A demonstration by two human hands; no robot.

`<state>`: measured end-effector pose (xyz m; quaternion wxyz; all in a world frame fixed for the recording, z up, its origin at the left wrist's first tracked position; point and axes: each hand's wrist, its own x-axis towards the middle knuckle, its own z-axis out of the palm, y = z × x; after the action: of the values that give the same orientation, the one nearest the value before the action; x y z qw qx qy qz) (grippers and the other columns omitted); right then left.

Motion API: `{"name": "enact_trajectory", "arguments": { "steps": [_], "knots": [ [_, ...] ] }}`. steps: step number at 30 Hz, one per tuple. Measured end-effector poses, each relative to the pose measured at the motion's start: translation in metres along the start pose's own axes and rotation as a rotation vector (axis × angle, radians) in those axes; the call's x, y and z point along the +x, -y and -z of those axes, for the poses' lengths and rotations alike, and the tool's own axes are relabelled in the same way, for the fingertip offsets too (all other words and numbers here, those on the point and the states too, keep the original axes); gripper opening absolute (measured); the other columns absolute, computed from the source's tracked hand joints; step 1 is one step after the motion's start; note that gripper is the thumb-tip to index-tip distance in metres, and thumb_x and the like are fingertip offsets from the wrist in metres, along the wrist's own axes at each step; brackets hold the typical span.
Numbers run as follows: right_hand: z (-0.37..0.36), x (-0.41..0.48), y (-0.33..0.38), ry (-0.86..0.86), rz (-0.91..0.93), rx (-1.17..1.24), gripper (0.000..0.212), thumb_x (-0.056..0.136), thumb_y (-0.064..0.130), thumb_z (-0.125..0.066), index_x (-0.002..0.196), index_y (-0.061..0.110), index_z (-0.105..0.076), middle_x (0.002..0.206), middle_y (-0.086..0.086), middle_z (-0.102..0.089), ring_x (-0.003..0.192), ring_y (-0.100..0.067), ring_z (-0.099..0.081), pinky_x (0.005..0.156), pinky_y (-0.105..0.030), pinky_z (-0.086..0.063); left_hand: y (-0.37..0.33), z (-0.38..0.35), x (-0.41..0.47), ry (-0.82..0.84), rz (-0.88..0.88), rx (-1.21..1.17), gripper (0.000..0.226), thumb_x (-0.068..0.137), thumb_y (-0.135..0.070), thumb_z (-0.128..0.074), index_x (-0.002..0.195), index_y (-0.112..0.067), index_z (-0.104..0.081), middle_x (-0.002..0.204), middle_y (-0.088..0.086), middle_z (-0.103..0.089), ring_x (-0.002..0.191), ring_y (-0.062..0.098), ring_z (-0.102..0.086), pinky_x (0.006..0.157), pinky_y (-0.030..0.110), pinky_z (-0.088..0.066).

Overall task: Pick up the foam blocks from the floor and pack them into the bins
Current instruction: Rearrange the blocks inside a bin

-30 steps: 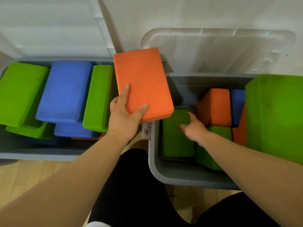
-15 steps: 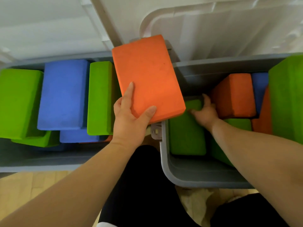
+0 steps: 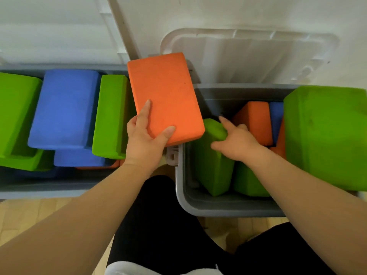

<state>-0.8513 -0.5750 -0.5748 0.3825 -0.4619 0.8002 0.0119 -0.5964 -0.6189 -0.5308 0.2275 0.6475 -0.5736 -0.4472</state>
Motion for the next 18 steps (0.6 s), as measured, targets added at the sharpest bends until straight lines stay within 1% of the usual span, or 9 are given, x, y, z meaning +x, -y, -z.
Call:
{"name": "enact_trajectory", "arguments": {
  "steps": [3,6,8,10,12,13,15,17,18],
  "knots": [
    [0.024,-0.027,-0.004,0.034,-0.015,-0.187,0.104,0.081,0.058,-0.07,0.161,0.047,-0.005,0.149,-0.021,-0.043,0.125,-0.036,-0.056,0.1,-0.036,-0.049,0.0,0.0,-0.002,-0.012,-0.008,0.006,0.088,0.089,-0.048,-0.073,0.157,-0.05,-0.018,0.153,-0.001,-0.026,0.118,0.009,-0.042,0.105,0.026,-0.033],
    [0.024,-0.06,-0.015,-0.092,-0.01,-0.2,0.098,0.085,0.062,-0.066,0.161,0.046,-0.007,0.142,-0.021,-0.044,0.127,-0.04,-0.051,0.105,-0.042,-0.044,-0.002,0.001,-0.002,-0.021,-0.017,0.026,0.088,0.089,-0.05,-0.073,0.159,-0.046,-0.019,0.155,0.002,-0.027,0.118,0.009,-0.04,0.104,0.026,-0.031],
    [0.006,-0.079,-0.023,-0.162,0.028,-0.249,0.098,0.086,0.066,-0.064,0.162,0.044,-0.006,0.134,-0.017,-0.043,0.121,-0.04,-0.052,0.104,-0.044,-0.044,-0.003,0.0,-0.005,-0.031,-0.016,0.039,0.09,0.089,-0.05,-0.073,0.159,-0.044,-0.018,0.155,0.004,-0.027,0.117,0.01,-0.039,0.102,0.026,-0.031],
    [-0.016,-0.088,-0.031,-0.134,0.042,-0.287,0.099,0.085,0.067,-0.064,0.162,0.041,-0.007,0.133,-0.017,-0.044,0.118,-0.039,-0.053,0.102,-0.044,-0.045,-0.005,-0.002,-0.01,-0.038,-0.027,0.047,0.091,0.088,-0.05,-0.075,0.159,-0.044,-0.018,0.156,0.005,-0.026,0.116,0.011,-0.039,0.103,0.028,-0.032],
    [-0.027,-0.089,-0.034,-0.093,0.009,-0.268,0.098,0.085,0.067,-0.063,0.161,0.04,-0.007,0.136,-0.018,-0.044,0.121,-0.038,-0.052,0.103,-0.044,-0.046,-0.009,-0.004,-0.014,-0.035,-0.039,0.064,0.092,0.086,-0.048,-0.077,0.158,-0.046,-0.019,0.156,0.004,-0.023,0.116,0.013,-0.04,0.104,0.028,-0.032],
    [-0.027,-0.088,-0.037,-0.082,-0.011,-0.242,0.095,0.086,0.068,-0.061,0.161,0.039,-0.01,0.138,-0.018,-0.043,0.123,-0.039,-0.052,0.103,-0.045,-0.046,-0.01,-0.005,-0.016,-0.021,-0.04,0.073,0.092,0.086,-0.045,-0.078,0.158,-0.047,-0.02,0.156,0.004,-0.022,0.116,0.014,-0.04,0.105,0.028,-0.032],
    [-0.027,-0.092,-0.042,-0.048,-0.026,-0.219,0.085,0.088,0.069,-0.057,0.158,0.034,-0.025,0.145,-0.018,-0.04,0.128,-0.04,-0.05,0.105,-0.045,-0.045,-0.016,-0.006,-0.023,0.013,-0.046,0.09,0.093,0.085,-0.039,-0.079,0.157,-0.048,-0.021,0.154,0.005,-0.02,0.117,0.016,-0.042,0.104,0.026,-0.032],
    [-0.028,-0.099,-0.046,-0.029,-0.011,-0.234,0.074,0.089,0.065,-0.058,0.151,0.029,-0.042,0.149,-0.016,-0.038,0.13,-0.039,-0.049,0.106,-0.043,-0.044,-0.02,-0.008,-0.03,0.033,-0.08,0.107,0.093,0.085,-0.036,-0.08,0.156,-0.049,-0.023,0.154,0.005,-0.018,0.12,0.018,-0.043,0.103,0.025,-0.032],
    [-0.029,-0.101,-0.047,-0.021,0.002,-0.247,0.069,0.09,0.06,-0.061,0.149,0.028,-0.046,0.148,-0.015,-0.039,0.131,-0.038,-0.048,0.106,-0.042,-0.044,-0.021,-0.008,-0.034,0.041,-0.103,0.127,0.093,0.084,-0.037,-0.081,0.156,-0.05,-0.023,0.154,0.004,-0.018,0.123,0.02,-0.043,0.103,0.025,-0.033]
  ]
}}
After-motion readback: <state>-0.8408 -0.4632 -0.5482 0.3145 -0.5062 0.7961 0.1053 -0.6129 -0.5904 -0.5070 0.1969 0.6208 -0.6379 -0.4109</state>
